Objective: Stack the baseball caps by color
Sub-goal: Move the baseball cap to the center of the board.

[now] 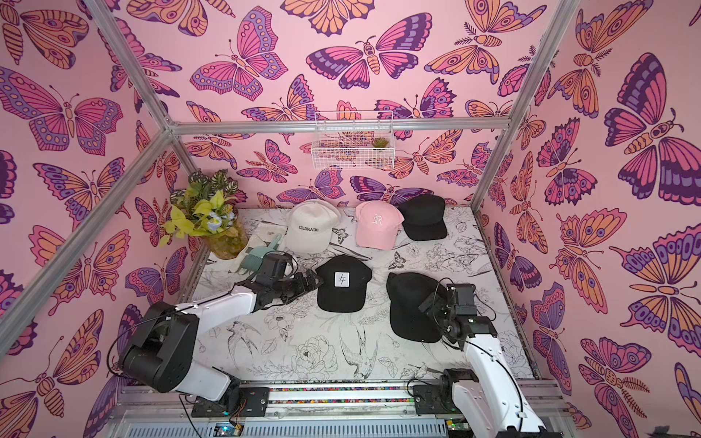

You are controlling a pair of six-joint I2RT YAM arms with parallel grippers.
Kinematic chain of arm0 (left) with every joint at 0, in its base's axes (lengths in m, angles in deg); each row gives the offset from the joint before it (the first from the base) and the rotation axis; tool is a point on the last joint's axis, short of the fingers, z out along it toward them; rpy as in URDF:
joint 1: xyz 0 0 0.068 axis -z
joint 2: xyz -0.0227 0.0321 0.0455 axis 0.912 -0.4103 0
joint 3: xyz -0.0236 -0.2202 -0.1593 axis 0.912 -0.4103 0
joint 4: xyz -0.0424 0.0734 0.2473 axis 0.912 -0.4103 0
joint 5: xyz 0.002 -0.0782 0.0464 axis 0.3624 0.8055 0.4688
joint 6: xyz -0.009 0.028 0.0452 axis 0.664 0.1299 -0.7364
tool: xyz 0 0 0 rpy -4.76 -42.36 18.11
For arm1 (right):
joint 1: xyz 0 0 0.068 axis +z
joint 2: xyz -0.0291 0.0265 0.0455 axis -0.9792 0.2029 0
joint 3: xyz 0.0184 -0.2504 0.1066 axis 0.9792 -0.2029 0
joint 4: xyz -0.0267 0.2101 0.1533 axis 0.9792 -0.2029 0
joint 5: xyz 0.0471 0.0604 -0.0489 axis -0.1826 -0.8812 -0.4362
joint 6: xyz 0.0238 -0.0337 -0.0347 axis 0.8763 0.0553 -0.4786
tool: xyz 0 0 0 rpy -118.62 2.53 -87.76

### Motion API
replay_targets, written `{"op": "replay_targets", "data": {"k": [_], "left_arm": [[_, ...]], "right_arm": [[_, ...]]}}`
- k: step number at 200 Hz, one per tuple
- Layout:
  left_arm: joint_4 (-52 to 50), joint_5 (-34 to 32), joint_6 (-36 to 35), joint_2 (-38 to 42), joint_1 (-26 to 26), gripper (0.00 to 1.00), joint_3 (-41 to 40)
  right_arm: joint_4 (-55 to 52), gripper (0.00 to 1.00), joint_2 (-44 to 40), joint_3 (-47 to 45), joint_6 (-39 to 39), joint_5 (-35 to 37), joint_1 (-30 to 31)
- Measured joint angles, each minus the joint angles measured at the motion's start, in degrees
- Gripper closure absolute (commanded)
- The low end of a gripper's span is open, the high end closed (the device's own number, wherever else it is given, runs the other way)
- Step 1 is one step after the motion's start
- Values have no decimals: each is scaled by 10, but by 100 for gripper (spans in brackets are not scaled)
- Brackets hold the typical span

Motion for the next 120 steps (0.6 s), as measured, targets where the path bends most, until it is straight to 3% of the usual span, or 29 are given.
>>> {"op": "replay_targets", "data": {"k": [39, 73, 98, 120], "left_arm": [[1, 0, 0, 3, 0, 0, 0], [1, 4, 0, 3, 0, 0, 0], [2, 9, 1, 3, 0, 0, 0], [2, 9, 1, 4, 0, 0, 0]], "right_arm": [[64, 1, 50, -10, 45, 0, 116], [148, 1, 120, 8, 113, 46, 178], [178, 1, 155, 28, 152, 78, 198], [171, 1, 132, 33, 183, 85, 199]]}}
